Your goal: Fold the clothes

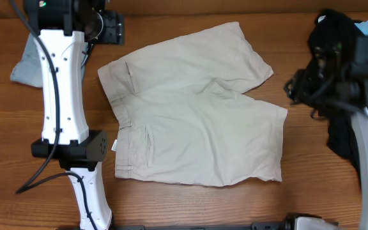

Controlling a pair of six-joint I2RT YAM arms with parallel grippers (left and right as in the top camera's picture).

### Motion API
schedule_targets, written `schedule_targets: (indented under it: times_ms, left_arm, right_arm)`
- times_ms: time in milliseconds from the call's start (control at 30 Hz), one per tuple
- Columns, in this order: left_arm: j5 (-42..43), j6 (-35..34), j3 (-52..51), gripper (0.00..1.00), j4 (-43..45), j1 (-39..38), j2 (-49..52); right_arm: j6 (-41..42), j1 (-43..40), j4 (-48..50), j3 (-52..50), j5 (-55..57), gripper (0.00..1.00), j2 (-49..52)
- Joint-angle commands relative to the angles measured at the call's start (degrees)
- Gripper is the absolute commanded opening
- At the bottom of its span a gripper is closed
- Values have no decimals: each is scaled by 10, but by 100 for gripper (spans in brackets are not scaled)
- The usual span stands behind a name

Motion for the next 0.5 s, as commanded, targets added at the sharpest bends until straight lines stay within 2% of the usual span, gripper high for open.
schedule_targets:
  times_ms: [0, 100, 200, 300, 400, 433, 467]
  left_arm:
    - [72, -34, 8, 82, -4, -8, -29]
    - [89, -40, -39, 88, -4, -33, -70]
    - [35, -62, -141, 92, -4, -71, -134]
    - [-47, -133, -283, 100, -4, -108, -214]
    - [-77, -212, -428, 100, -4, -131, -291]
    - [-81, -240, -474, 100, -4, -135, -313]
    - [-88, -271, -527, 100, -4, -138, -339]
  right_arm:
    - [34, 3, -24, 19, 30, 69, -77]
    - [55, 3, -60, 19, 37, 71, -118]
    - [87, 3, -108, 19, 60, 73, -154]
    - [144, 3, -164, 19, 113, 79, -181]
    - [192, 3, -210, 19, 153, 82, -199]
    - [204, 3, -218, 19, 158, 87, -203]
    - [212, 3, -222, 19, 158, 100, -206]
